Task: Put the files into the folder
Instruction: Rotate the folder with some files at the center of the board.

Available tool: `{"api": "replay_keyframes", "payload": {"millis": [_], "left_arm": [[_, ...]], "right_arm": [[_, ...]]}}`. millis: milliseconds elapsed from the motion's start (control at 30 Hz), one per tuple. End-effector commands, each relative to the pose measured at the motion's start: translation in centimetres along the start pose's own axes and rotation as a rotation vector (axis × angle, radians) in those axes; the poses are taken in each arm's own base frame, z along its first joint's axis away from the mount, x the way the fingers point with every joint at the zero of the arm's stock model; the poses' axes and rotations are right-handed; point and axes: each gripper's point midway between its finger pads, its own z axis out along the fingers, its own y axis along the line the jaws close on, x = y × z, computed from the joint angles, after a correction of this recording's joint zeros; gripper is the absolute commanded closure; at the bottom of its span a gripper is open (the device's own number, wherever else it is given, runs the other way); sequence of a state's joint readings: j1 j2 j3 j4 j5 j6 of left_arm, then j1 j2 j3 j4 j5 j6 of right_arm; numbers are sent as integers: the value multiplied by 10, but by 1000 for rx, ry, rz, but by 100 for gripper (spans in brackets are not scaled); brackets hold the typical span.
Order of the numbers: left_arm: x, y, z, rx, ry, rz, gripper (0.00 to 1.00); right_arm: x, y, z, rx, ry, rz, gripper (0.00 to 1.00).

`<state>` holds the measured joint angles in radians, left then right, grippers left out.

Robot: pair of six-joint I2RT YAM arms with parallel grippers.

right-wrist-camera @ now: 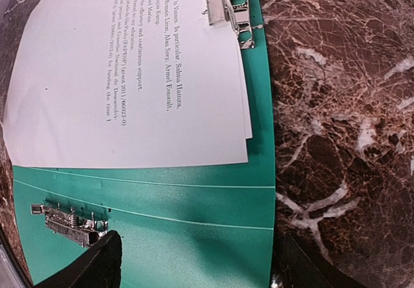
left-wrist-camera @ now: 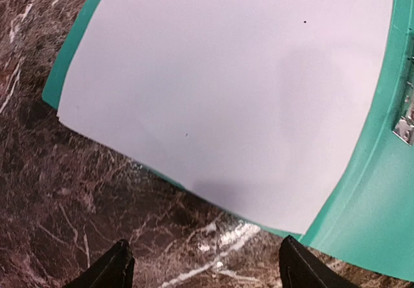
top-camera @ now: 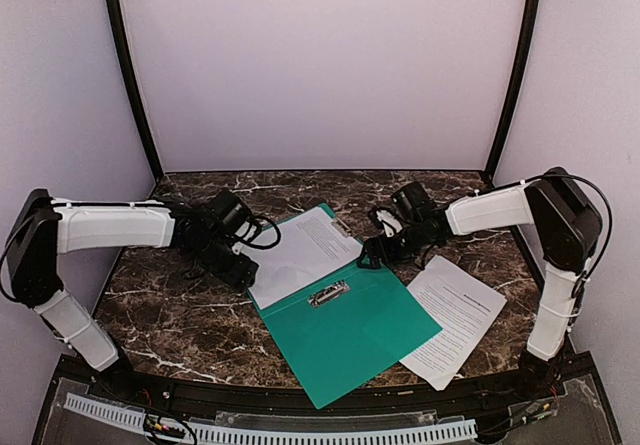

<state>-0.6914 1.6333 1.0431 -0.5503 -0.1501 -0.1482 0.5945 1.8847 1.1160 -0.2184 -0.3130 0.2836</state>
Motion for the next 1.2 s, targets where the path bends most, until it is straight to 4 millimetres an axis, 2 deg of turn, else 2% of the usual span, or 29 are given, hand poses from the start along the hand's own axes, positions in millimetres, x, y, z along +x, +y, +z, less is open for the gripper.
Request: {"api": "replay_keyframes", "payload": {"millis": [0, 100, 200, 300, 533, 667, 767, 933, 1100, 1133, 1167], "left_arm": [[37, -5, -24, 77, 33, -107, 22], [58, -17, -15, 155, 59, -175, 21], [64, -33, -6, 250, 72, -274, 21], [60, -50, 0, 361, 44, -348, 21], [42, -73, 6, 518, 22, -442, 20], [38, -80, 18, 558, 39, -488, 20], [33, -79, 26, 558, 42, -520, 21], [12, -64, 39, 540, 19, -560, 21], [-11, -33, 50, 492, -5, -580, 21], [-21, -27, 49, 484, -18, -579, 21], [-18, -16, 56, 459, 0, -582, 21]], "right_arm": [[45, -2, 9, 44, 148, 69, 18], [49, -1, 8, 56, 152, 69, 18], [54, 1, 6, 67, 154, 67, 17], [58, 2, 4, 80, 153, 67, 17], [71, 7, 2, 90, 164, 80, 16], [80, 11, 1, 84, 165, 95, 16], [84, 16, 1, 72, 163, 105, 17], [84, 23, 5, 49, 159, 112, 16], [76, 27, 14, 36, 156, 113, 16], [74, 28, 16, 31, 156, 113, 17], [71, 30, 18, 25, 156, 112, 17]]}}
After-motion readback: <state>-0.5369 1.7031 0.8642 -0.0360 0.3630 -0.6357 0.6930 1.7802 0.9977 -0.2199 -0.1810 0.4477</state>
